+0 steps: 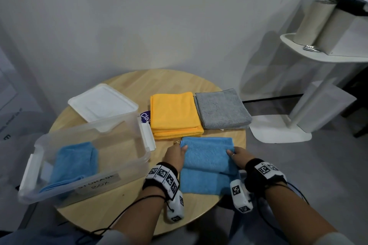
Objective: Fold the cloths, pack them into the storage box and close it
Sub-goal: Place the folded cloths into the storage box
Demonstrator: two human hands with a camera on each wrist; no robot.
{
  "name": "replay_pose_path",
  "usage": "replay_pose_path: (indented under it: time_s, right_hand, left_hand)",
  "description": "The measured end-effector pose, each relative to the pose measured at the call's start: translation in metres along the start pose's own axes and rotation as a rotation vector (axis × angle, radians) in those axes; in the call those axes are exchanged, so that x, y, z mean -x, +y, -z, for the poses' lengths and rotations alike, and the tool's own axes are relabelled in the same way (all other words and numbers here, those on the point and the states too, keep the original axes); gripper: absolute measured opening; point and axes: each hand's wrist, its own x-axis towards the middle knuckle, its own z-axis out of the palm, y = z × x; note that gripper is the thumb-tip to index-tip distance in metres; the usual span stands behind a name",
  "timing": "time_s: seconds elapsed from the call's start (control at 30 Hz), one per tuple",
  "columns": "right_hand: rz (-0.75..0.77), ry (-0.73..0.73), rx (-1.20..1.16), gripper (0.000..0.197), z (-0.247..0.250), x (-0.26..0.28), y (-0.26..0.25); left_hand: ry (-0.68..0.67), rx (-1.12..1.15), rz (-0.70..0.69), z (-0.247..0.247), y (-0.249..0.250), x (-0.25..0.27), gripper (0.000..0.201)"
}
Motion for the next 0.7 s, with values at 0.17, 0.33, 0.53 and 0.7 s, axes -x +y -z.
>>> replay_pose_path:
  time_s: [0.17,0.33,0.53,0.7]
  right_hand:
    - [-0.052,0.093,0.057,0.04,-0.007,-0.014,-0.004]
    - [-0.13,0.14,0.051,0.039,-0.016,-0.023,-0.008]
    - [-0.126,0.263,-0.025,0.034,-0.024,-0.023,-0.007]
    - [-0.039,0.344,0.32,0.034,-0.032,-0.013,-0.015]
  left_hand:
    - [-0.071,-0.277,0.029,-0.006,0.007,-0.012,0.035]
    - [-0.111,-0.377,0.106,-0.01,0.014,-0.017,0.041]
    - [-0.109,-0.273,0.233,-0.009,0.013,-0.01,0.062]
    - [-0.148,-0.257,0.212,0.001,0.021,0.0,0.057]
